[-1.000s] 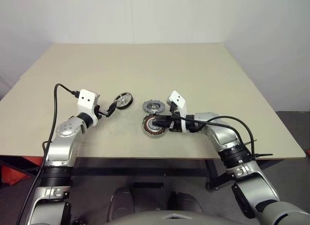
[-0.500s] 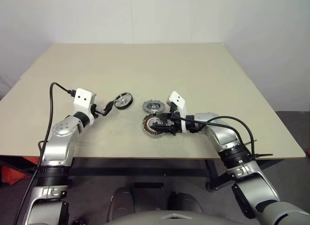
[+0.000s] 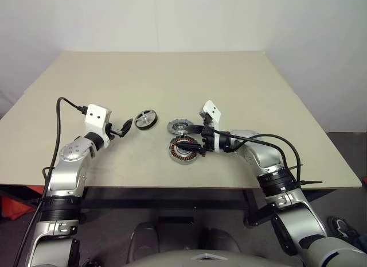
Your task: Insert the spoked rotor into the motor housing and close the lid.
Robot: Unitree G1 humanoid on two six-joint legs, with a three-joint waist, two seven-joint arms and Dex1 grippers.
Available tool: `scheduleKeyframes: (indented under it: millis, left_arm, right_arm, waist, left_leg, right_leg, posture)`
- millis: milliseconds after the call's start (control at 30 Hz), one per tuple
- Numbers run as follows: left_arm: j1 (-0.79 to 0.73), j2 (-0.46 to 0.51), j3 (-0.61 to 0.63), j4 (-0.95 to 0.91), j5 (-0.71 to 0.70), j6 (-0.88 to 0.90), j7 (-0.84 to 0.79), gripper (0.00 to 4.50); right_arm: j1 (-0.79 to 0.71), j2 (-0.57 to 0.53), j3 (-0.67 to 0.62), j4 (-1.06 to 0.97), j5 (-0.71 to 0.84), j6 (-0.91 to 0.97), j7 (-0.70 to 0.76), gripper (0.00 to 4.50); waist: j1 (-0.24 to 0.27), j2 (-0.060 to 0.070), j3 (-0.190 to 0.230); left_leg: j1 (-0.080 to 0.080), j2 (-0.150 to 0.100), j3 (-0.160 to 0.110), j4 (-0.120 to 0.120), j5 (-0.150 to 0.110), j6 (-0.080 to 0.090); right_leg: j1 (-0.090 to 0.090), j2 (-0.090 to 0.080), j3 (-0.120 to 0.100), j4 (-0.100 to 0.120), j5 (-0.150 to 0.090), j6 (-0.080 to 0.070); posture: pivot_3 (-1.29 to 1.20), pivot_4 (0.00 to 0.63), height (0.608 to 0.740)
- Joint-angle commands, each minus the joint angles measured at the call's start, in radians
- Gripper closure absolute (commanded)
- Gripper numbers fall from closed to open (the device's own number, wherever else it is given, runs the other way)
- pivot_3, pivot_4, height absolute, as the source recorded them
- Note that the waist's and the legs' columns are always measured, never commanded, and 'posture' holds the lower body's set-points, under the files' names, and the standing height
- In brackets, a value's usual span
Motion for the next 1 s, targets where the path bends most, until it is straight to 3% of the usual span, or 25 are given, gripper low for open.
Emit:
scheduleKeyframes:
  millis: [33,200,400,467,600,1000]
  left_arm:
    - [-0.028,0.008,0.007,-0.02,0.004,-0.021,0.003,0.0]
    - [-0.029,0.009,0.008,-0.019,0.005,-0.02,0.003,0.0]
    - [-0.025,0.012,0.01,-0.023,0.005,-0.017,0.0,0.0]
    - [-0.024,0.013,0.011,-0.025,0.005,-0.015,0.0,0.0]
    - [-0.021,0.015,0.013,-0.028,0.005,-0.013,0.0,0.0]
    - [-0.017,0.012,0.012,-0.032,0.009,-0.009,0.004,0.0]
  right_arm:
    - [-0.008,-0.007,-0.014,-0.048,0.032,0.001,0.022,0.62]
    - [0.005,-0.018,0.005,-0.056,0.007,-0.015,0.023,2.35]
    - [0.015,-0.02,0.012,-0.058,-0.006,-0.03,0.012,2.5]
    - [0.021,-0.026,0.01,-0.061,0.005,-0.016,0.026,2.91]
    - [0.036,-0.035,0.017,-0.085,0.02,0.0,0.053,4.38]
    - [0.018,-0.01,0.05,0.005,-0.05,-0.047,0.002,4.45]
  waist:
    - [0.0,0.0,0.0]
    - [0.0,0.0,0.0]
    - [0.0,0.0,0.0]
    - [0.0,0.0,0.0]
    - [0.0,0.0,0.0]
    - [0.0,0.0,0.0]
  left_leg:
    - [0.0,0.0,0.0,0.0,0.0,0.0]
    - [0.0,0.0,0.0,0.0,0.0,0.0]
    - [0.0,0.0,0.0,0.0,0.0,0.0]
    - [0.0,0.0,0.0,0.0,0.0,0.0]
    - [0.0,0.0,0.0,0.0,0.0,0.0]
    - [0.0,0.0,0.0,0.0,0.0,0.0]
  right_leg:
    - [0.0,0.0,0.0,0.0,0.0,0.0]
    - [0.0,0.0,0.0,0.0,0.0,0.0]
    - [0.0,0.0,0.0,0.0,0.0,0.0]
    - [0.0,0.0,0.0,0.0,0.0,0.0]
    - [0.0,0.0,0.0,0.0,0.0,0.0]
    - [0.0,0.0,0.0,0.0,0.0,0.0]
  posture:
    - [0.0,0.0,0.74]
    - [0.0,0.0,0.74]
    - [0.0,0.0,0.74]
    - [0.0,0.0,0.74]
    - [0.0,0.0,0.74]
    - [0.0,0.0,0.74]
